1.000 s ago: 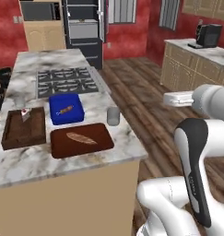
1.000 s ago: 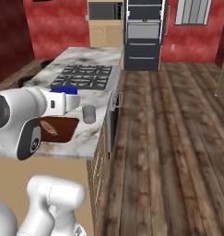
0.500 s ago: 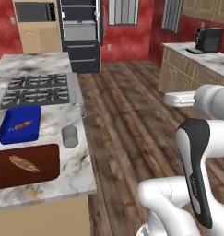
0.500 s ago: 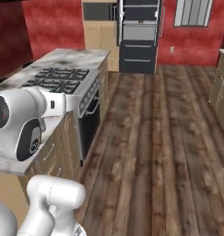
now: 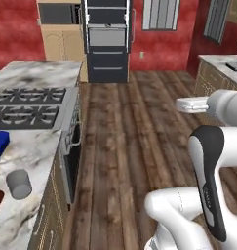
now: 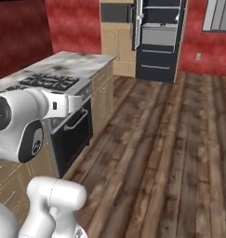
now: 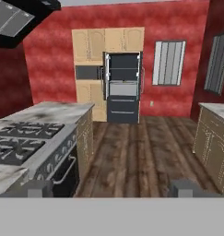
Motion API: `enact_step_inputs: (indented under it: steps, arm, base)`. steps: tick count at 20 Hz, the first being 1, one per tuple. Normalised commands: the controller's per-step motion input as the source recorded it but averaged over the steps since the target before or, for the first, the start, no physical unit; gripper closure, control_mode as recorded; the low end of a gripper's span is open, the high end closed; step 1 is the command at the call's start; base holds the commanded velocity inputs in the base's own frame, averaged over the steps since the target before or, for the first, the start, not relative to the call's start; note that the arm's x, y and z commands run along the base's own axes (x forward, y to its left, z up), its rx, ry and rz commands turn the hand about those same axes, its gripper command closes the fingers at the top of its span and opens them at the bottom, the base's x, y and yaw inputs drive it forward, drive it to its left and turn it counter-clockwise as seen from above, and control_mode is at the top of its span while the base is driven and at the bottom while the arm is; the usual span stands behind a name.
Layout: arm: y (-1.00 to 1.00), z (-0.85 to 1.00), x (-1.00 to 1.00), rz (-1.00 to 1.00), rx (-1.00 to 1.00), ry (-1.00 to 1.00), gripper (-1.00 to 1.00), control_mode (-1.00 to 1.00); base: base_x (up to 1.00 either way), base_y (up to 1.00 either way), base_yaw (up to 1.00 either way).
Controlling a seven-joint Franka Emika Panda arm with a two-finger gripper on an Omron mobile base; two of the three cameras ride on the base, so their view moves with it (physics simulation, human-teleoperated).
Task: Take the cake and donut from the fridge and place them on the empty tray on the dining counter.
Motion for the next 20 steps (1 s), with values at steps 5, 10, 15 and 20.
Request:
enact_step_inputs:
  steps: [5,10,15,20]
  arm:
    - [0.0,0.0,0.0,0.0,0.0,0.0,-1.0,1.0]
    - [0.0,0.0,0.0,0.0,0.0,0.0,-1.0,1.0]
    - [0.0,0.0,0.0,0.0,0.0,0.0,-1.0,1.0]
    - [0.0,0.0,0.0,0.0,0.0,0.0,-1.0,1.0]
  base:
    - [1.0,-0.9,0.13]
    - [1.0,-0.33,-0.36]
    - [1.0,0.31,-0.25]
    - [1.0,0.11,-0.08]
